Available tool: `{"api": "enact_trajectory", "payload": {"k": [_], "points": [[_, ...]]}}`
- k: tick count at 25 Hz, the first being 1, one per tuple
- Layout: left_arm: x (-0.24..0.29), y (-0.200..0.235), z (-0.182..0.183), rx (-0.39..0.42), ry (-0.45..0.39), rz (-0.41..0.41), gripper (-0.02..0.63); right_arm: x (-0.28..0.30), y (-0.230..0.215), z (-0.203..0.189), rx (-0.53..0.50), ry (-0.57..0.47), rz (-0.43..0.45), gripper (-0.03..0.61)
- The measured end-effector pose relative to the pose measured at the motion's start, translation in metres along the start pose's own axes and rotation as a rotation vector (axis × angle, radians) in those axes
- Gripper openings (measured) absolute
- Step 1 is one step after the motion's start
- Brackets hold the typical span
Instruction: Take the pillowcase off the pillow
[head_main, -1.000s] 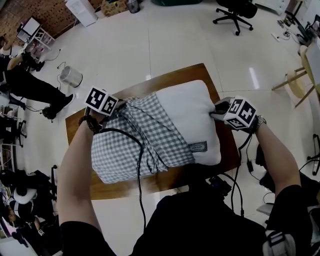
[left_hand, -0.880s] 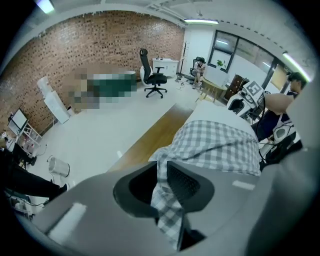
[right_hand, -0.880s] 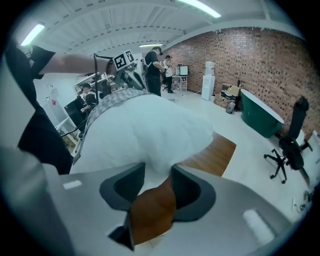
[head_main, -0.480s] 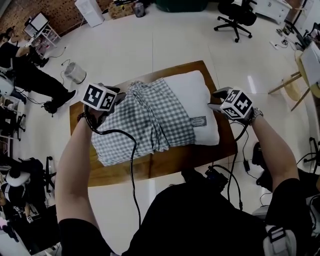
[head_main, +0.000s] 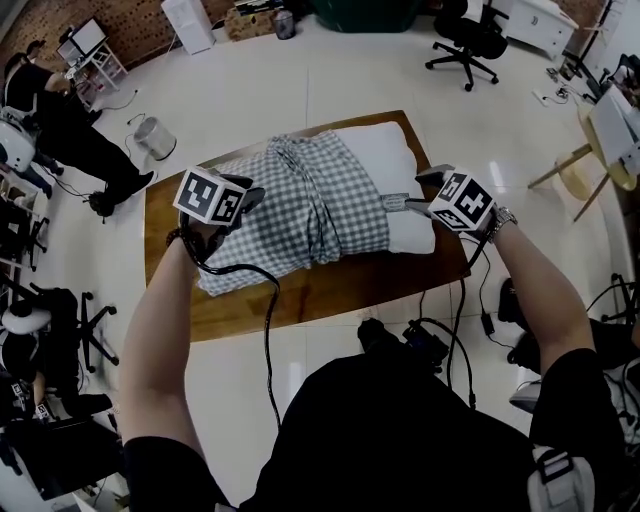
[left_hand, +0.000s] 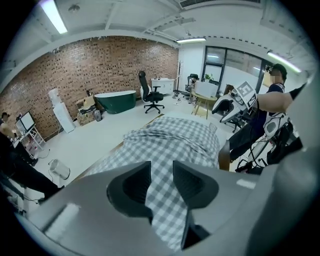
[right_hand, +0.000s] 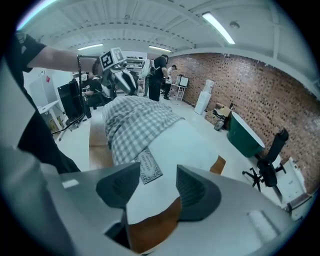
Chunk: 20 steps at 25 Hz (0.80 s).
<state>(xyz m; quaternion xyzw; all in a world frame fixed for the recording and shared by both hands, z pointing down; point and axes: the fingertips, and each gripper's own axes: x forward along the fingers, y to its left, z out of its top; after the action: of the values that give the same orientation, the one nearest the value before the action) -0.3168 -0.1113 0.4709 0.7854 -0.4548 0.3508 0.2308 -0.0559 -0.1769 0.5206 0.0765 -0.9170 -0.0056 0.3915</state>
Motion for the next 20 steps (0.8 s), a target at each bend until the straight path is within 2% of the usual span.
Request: {"api": "enact_trajectory", "payload": {"k": [4,9,13,20], "points": [[-0.014,-0.023,0.0,-0.033,-0.06,-0.017,0.146,-0.004,0.012,0.005,-0.003,0.007,-0.022,0.238],[-0.007,-0.06,-0.003,-0.088,-0.151,-0.03,0.17,0.0,0.014,-0.005,0.025,-0.01,-0.078,0.265],[0.003,-0.095,-0.017,-0.168,-0.195,-0.038,0.209,-0.004,0.019,-0.008,0.07,-0.029,-0.149,0.276],[0.031,-0.131,-0.056,-0.356,-0.235,0.016,0.3,0.004,0.024,-0.029,0.147,-0.01,-0.243,0.311]]}}
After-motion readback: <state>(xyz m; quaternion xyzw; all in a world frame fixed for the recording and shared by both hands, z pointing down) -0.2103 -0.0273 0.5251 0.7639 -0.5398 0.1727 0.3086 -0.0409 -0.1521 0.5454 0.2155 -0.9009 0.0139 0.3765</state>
